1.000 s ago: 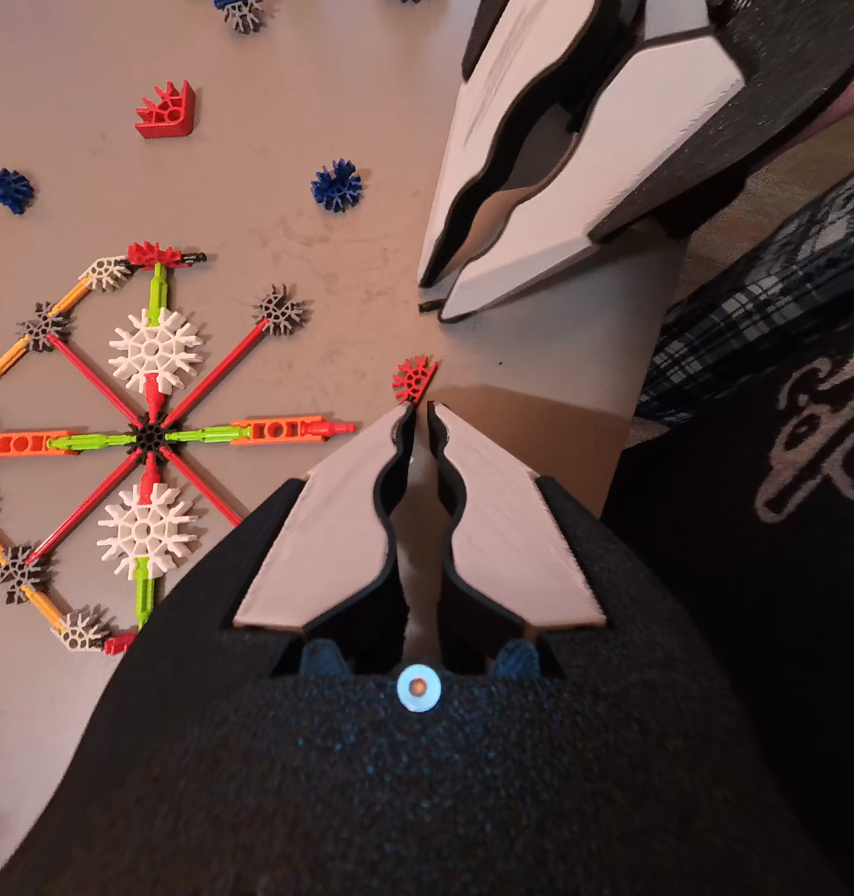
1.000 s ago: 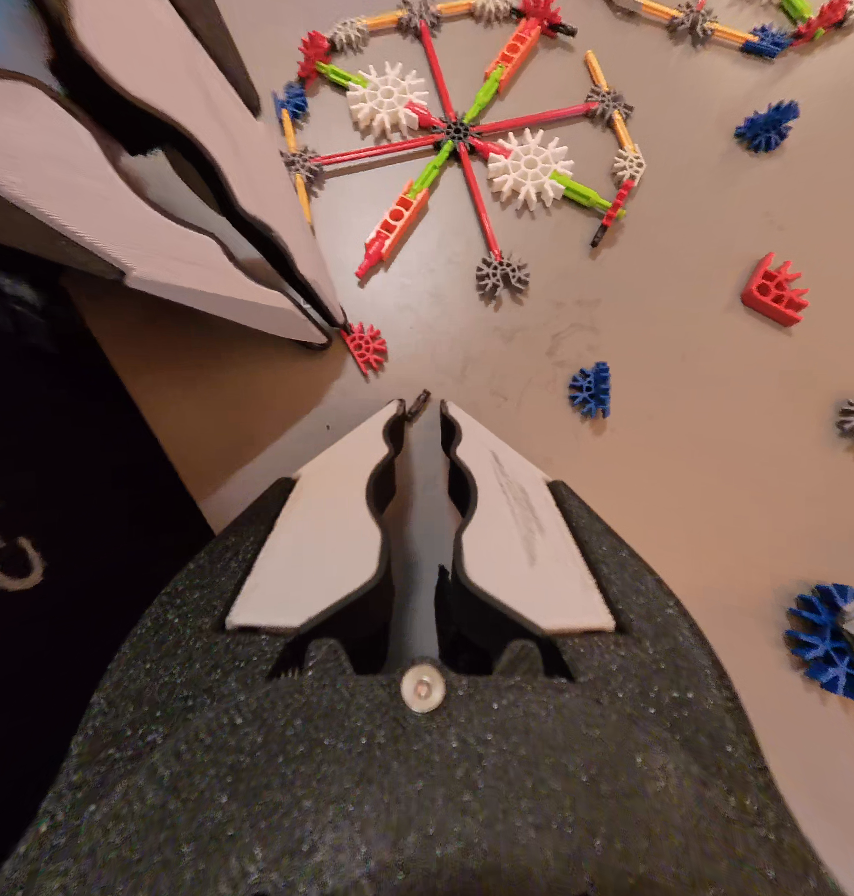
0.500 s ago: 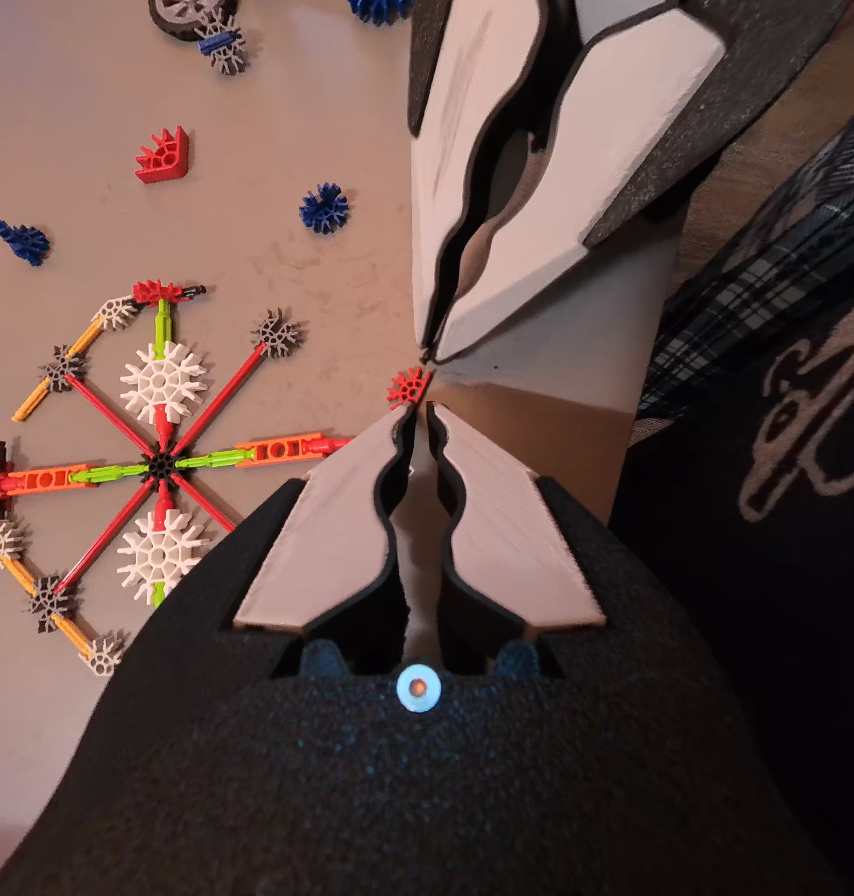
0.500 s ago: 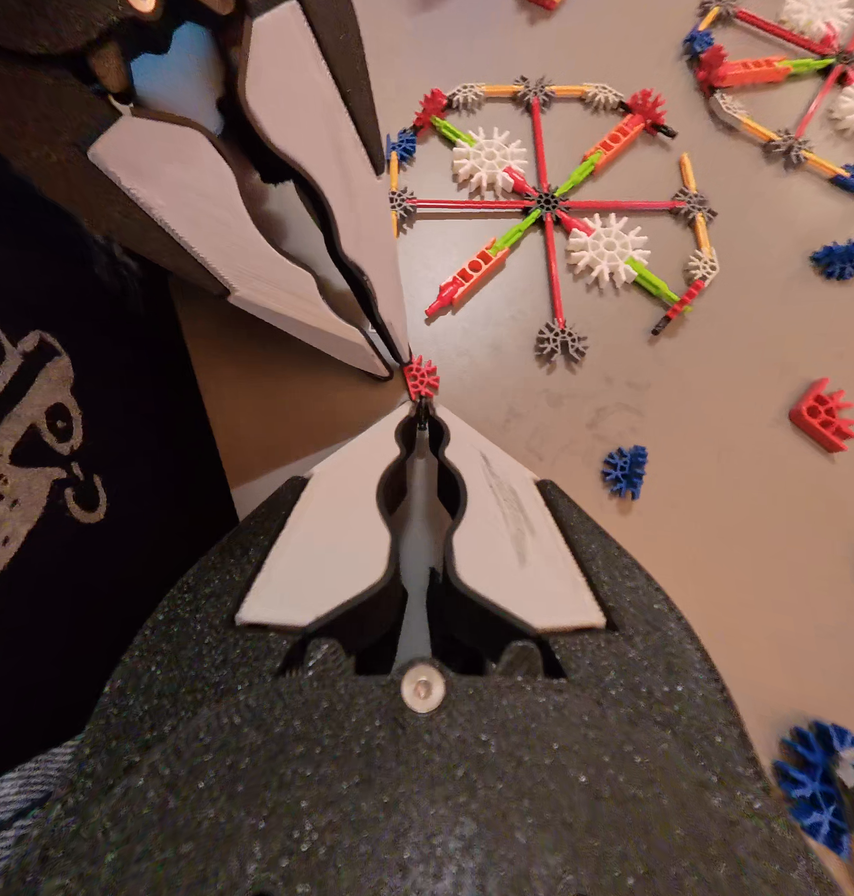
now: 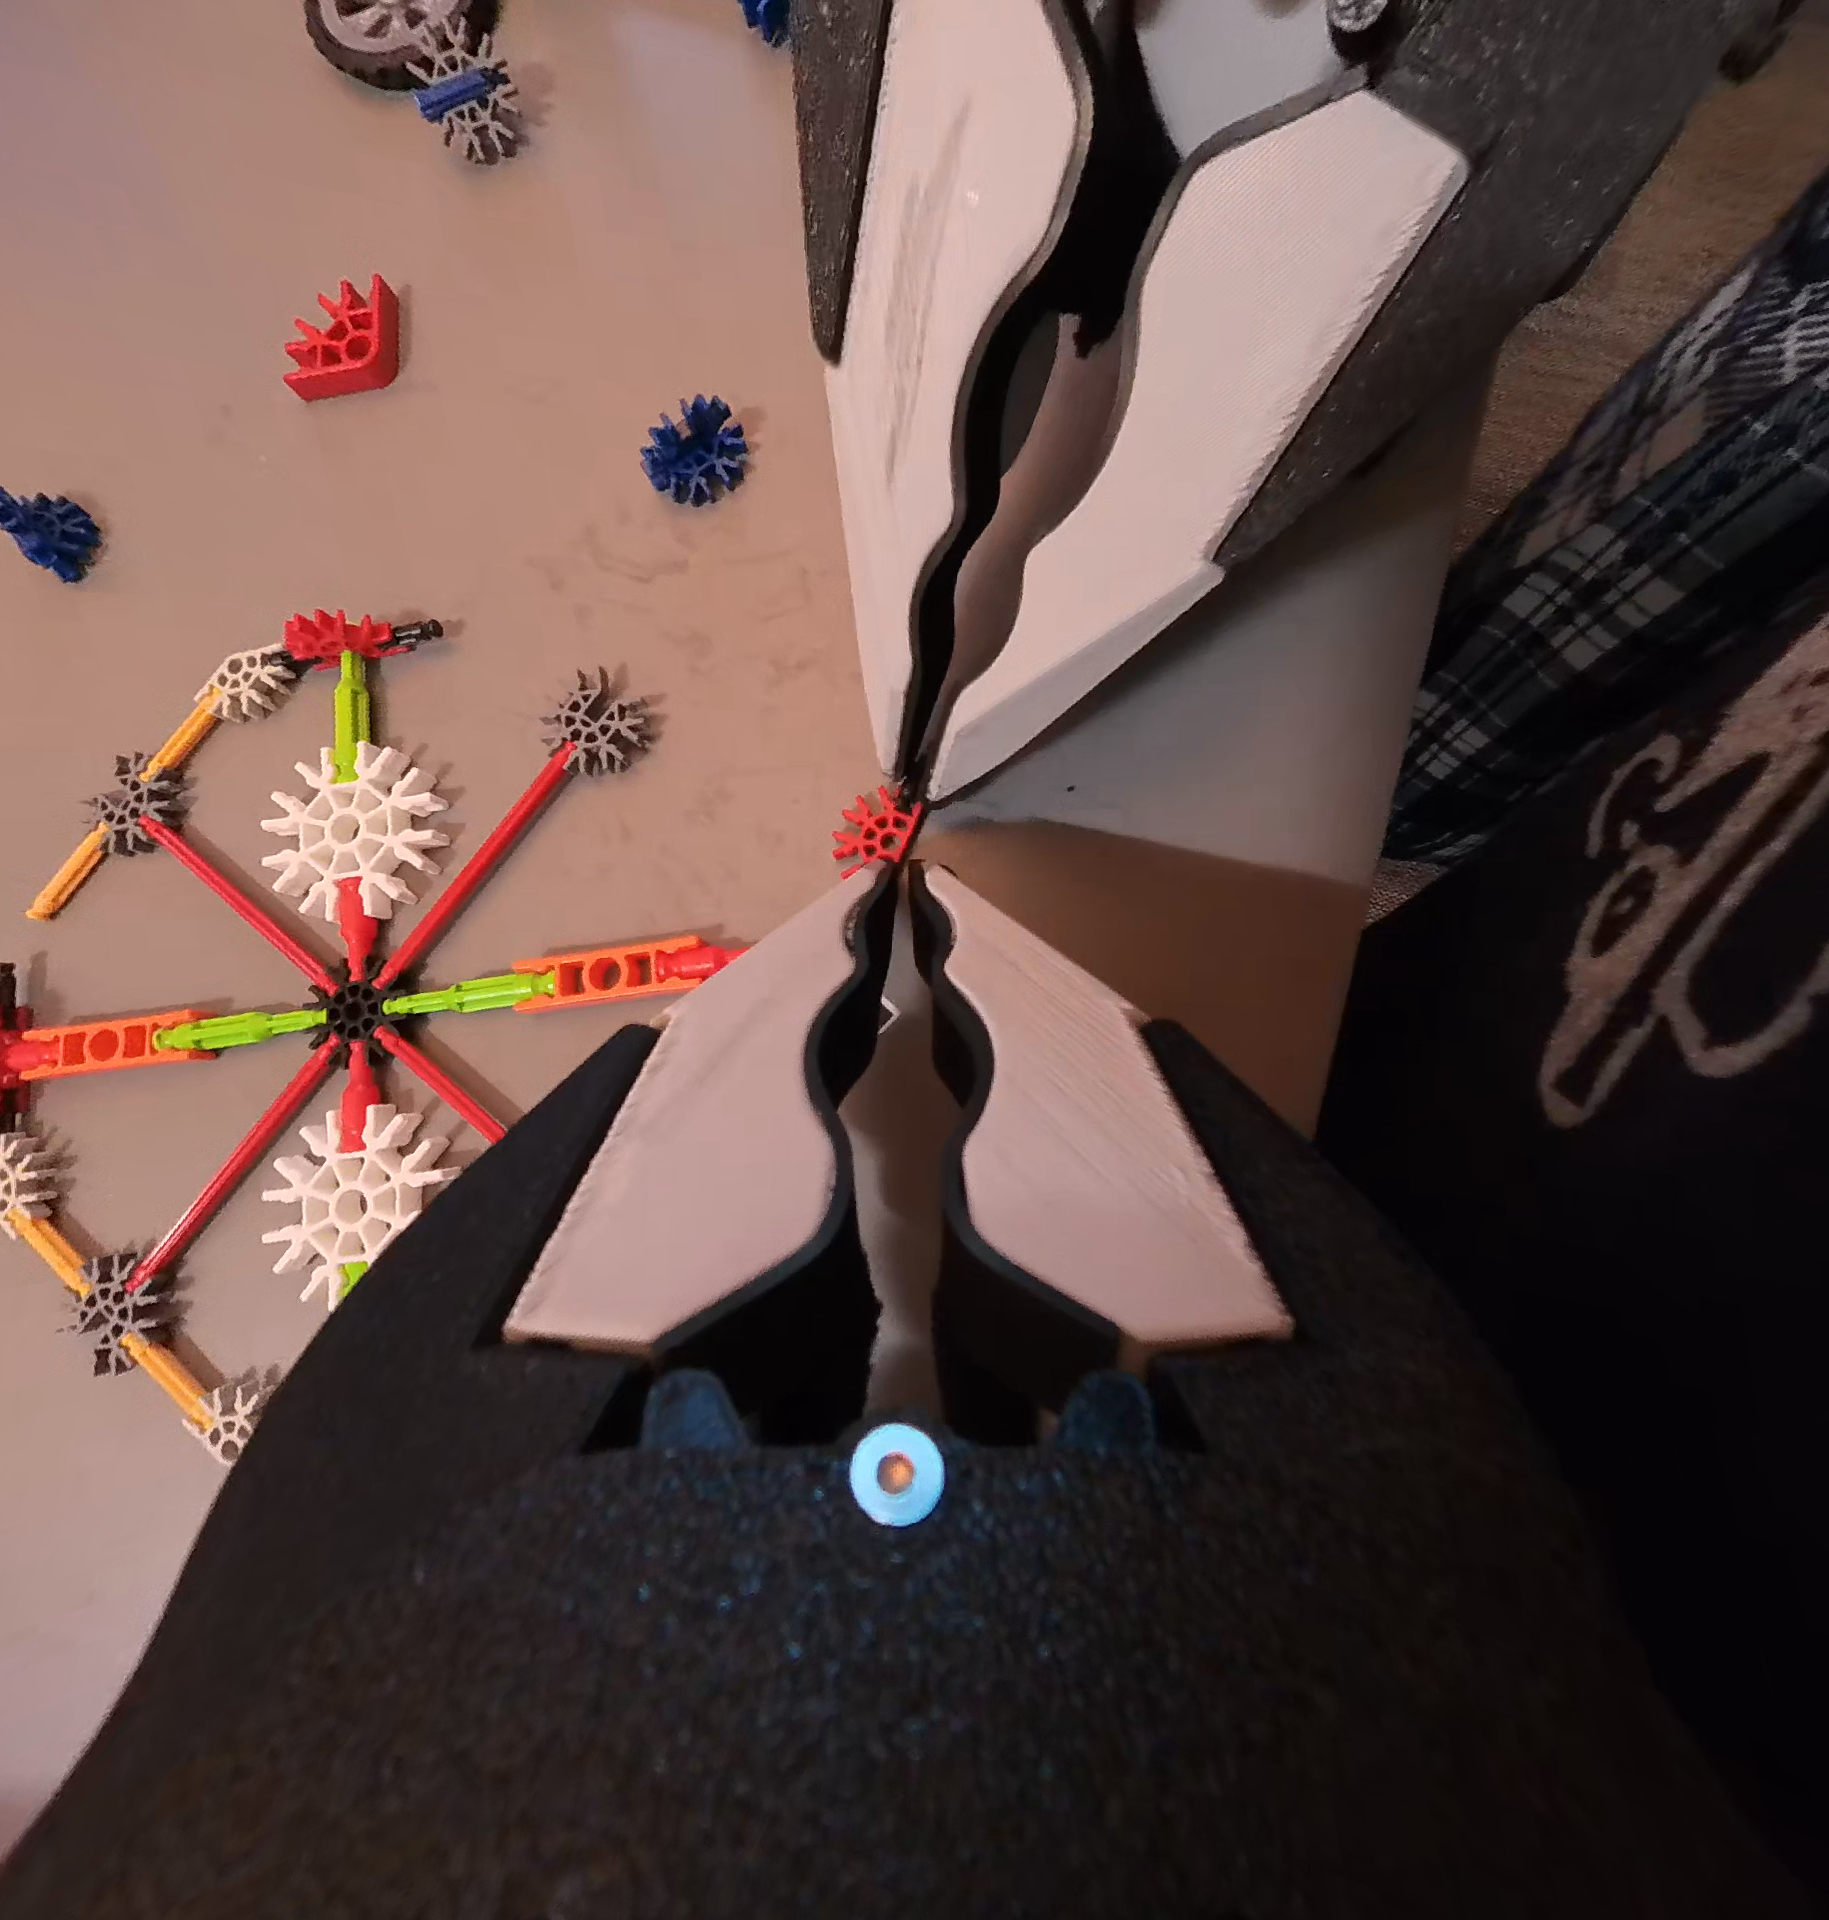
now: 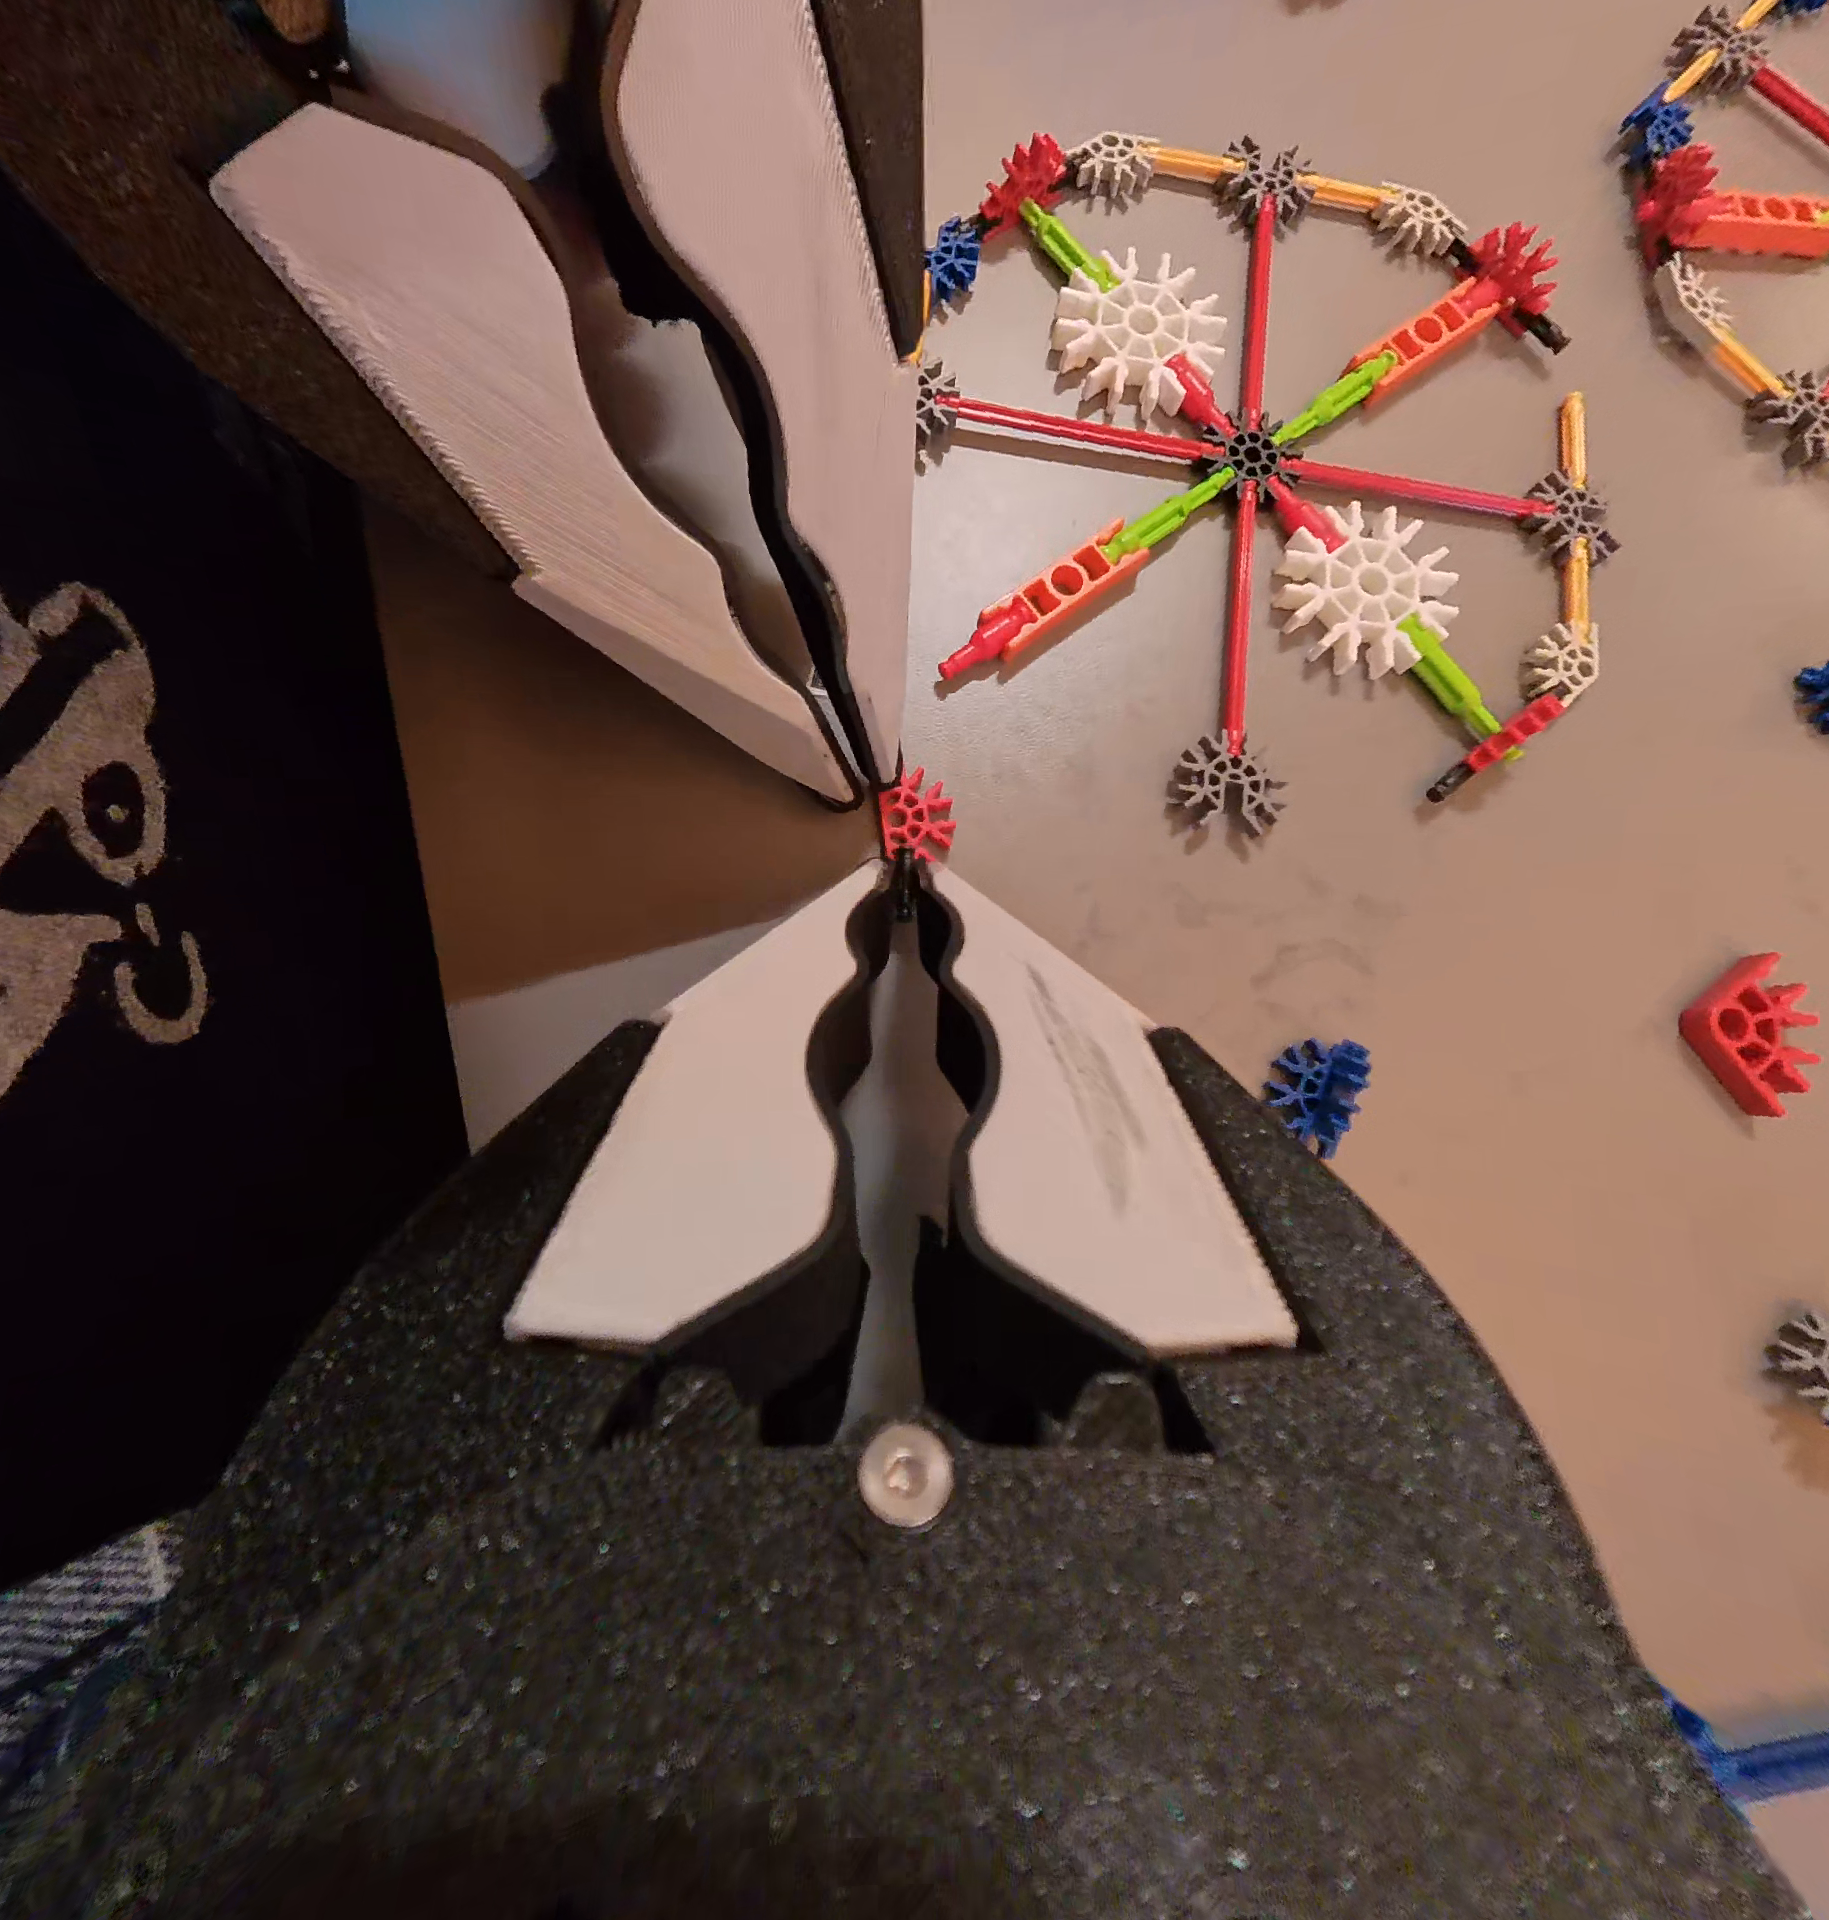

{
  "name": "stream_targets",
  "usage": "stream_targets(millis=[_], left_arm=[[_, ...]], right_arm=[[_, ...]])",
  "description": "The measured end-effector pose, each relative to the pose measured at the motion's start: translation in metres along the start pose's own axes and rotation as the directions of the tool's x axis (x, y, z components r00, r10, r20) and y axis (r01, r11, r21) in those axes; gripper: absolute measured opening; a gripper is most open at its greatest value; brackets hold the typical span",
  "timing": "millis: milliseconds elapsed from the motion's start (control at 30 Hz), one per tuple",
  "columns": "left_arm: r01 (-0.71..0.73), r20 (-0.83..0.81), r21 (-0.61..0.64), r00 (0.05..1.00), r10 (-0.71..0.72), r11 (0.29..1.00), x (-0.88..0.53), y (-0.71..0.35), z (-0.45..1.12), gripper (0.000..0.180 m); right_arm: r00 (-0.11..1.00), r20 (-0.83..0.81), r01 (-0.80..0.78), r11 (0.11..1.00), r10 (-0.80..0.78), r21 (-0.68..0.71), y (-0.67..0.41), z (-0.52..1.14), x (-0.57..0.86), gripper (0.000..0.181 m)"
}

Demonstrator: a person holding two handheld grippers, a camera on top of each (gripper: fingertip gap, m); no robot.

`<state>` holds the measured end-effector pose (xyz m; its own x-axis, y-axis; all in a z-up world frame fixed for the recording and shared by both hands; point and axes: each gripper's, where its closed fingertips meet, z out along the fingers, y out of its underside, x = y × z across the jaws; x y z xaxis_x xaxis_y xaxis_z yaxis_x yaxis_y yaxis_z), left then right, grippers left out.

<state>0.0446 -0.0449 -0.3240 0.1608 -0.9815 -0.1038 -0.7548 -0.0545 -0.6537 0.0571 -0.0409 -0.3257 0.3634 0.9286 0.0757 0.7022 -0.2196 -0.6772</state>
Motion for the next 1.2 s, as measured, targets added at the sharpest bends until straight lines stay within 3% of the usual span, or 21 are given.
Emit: stream_targets(millis=[333, 533, 767, 1200], left_arm=[[-0.005, -0.007, -0.001, 1.0, 0.005, 1.0, -0.0005, 0.0002, 0.0, 0.0], [-0.012, -0.008, -0.003, 1.0, 0.012, 1.0, 0.0, 0.0, 0.0002, 0.0], [-0.012, -0.005, -0.004, 1.0, 0.012, 1.0, 0.0009, 0.0001, 0.0004, 0.001], [-0.007, -0.006, 0.001, 1.0, 0.007, 1.0, 0.0003, 0.0002, -0.0002, 0.0]], right_arm=[[0.998, 0.012, 0.057, 0.998, -0.057, -0.023, 0.0014, 0.0019, -0.0011, 0.003], [0.999, 0.037, 0.028, 1.0, -0.028, 0.008, -0.0023, -0.0018, -0.0012, 0.013], [0.998, 0.042, -0.044, 0.998, 0.042, 0.044, -0.0056, -0.006, 0.0038, 0.0], [0.993, 0.085, -0.073, 0.997, 0.077, -0.04, -0.0002, 0.0, -0.002, 0.0]])
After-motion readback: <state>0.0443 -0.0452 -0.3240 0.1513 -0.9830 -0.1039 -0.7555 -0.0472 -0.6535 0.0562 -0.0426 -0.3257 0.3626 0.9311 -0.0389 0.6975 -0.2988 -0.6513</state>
